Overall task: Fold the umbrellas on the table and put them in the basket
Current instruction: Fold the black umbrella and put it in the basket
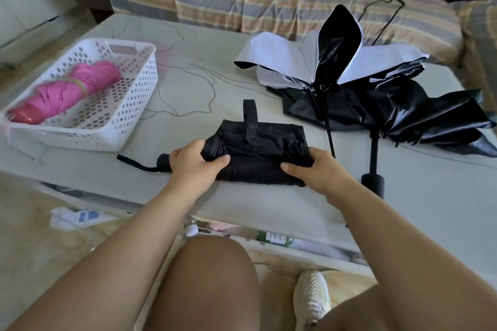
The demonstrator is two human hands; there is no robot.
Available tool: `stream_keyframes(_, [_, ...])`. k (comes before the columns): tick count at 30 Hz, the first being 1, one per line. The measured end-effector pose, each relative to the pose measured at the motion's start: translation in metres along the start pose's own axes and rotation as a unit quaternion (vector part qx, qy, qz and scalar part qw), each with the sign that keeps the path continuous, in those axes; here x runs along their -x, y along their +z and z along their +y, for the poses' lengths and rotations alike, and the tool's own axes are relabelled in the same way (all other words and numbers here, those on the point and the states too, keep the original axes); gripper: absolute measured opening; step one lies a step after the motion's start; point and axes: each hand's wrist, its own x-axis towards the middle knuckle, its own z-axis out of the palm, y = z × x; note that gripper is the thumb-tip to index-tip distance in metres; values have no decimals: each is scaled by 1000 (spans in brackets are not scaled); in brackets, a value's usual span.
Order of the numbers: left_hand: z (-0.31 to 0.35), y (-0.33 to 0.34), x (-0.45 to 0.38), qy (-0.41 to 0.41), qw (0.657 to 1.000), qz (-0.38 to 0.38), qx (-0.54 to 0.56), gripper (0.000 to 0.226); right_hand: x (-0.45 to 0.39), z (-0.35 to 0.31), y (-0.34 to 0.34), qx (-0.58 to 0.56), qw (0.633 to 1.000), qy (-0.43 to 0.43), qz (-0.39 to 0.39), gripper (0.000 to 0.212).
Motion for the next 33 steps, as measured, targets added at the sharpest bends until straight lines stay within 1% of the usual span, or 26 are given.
stream_keyframes(3, [9,-9,-6,-19,996,-62,-64,36,1,4,0,-24,1000,-13,-14,21])
stream_keyframes(5, [17,-15,-12,-24,984,-108,-141,43,2,4,1,-34,999,-22,-12,19])
stream_keyframes(7, [19,-15,-13,7,961,-126,-247,45,1,6,2,-31,999,-28,-6,18])
stream_keyframes(8, [18,-15,-11,28,955,-121,-270,47,0,6,3,-24,999,-31,-3,17])
stream_keyframes(10, [16,-13,-9,54,958,-100,-262,49,0,5,3,-14,999,-46,5,15])
stream_keyframes(13, [18,-11,-15,57,975,-57,-207,48,-7,-4,1,-22,995,-91,40,15])
stream_keyframes(15, [20,-10,-24,71,979,-26,-188,45,-15,-8,2,-33,992,-105,56,17])
stream_keyframes(17, [19,-7,-30,96,976,-6,-193,44,-23,-6,4,-35,993,-94,55,19])
stream_keyframes(20, [7,1,-35,120,978,26,-167,46,-28,1,4,-1,997,-74,37,23])
stream_keyframes(23, [-3,6,-33,156,975,60,-149,40,-30,0,4,16,996,-79,47,25])
stream_keyframes(26, [-9,11,-33,174,972,94,-128,35,-34,-4,9,18,995,-73,58,23])
stream_keyframes(28, [-10,15,-35,178,969,117,-128,35,-38,-5,14,11,995,-64,71,24])
stream_keyframes(31, [-13,20,-37,163,963,158,-147,48,-41,-8,21,13,992,-57,112,24])
stream_keyframes(33, [-13,26,-36,140,961,186,-150,53,-41,-11,25,-8,991,-41,131,28])
